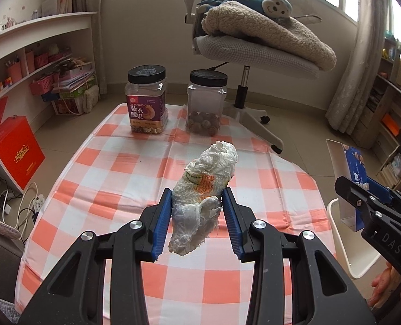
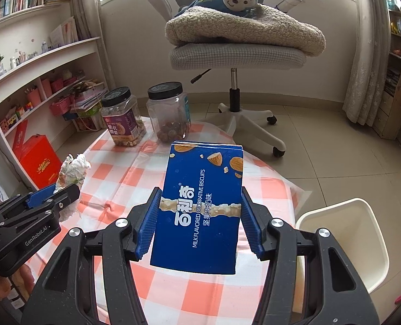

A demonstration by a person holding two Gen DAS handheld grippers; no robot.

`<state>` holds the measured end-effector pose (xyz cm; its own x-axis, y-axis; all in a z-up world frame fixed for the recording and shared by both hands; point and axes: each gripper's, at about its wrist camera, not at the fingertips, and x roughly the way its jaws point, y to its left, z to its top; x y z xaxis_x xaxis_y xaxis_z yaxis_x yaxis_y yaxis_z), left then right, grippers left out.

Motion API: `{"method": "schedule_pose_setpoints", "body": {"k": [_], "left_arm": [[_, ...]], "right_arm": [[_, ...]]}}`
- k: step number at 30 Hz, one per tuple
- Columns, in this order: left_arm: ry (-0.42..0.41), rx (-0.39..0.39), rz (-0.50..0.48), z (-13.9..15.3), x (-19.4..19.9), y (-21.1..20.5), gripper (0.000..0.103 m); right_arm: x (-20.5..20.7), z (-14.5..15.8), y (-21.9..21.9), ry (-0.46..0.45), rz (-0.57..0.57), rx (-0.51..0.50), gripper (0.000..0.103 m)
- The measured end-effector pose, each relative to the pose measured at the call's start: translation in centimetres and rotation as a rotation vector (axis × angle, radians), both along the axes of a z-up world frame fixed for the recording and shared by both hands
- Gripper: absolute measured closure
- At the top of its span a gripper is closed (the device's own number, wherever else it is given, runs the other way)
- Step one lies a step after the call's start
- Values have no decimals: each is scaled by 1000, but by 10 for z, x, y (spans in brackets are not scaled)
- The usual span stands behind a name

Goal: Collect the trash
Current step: 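Carry the biscuit box into the wastebasket and open the right tool while the left tool holds the tissue, then lower the orange-stained tissue into the wastebasket and open the left tool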

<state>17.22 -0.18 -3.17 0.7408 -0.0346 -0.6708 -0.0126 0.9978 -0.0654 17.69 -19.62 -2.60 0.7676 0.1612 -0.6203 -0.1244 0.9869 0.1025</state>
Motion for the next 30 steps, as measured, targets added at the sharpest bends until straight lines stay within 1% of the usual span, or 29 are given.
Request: {"method": "schedule_pose_setpoints", "body": {"k": [10, 19, 21, 22, 23, 26, 28, 30], "left_arm": [[6, 21, -72, -9, 6, -41, 64], [18, 38, -150, -18, 7, -80, 64], [25, 33, -166, -20, 7, -90, 64], [28, 31, -175, -21, 7, -95, 64], [29, 30, -185, -22, 7, -101, 64], [21, 30, -216, -20, 5, -120, 64], [11, 37, -244, -18, 3, -134, 64], [6, 26, -263, -15, 4, -149, 64]], "right_arm": [[-4, -2, -60, 9, -124, -11, 50], [-15, -7, -118, 13, -248, -75, 49], [-17, -8, -130, 17, -273, -97, 43], [-18, -9, -136, 16, -289, -110, 33], [-20, -9, -141, 11, -310, -121, 27], [-24, -7, -160, 4, -361, -131, 25], [-27, -5, -172, 1, -395, -115, 23], [-29, -2, -185, -3, -428, -94, 21]]}}
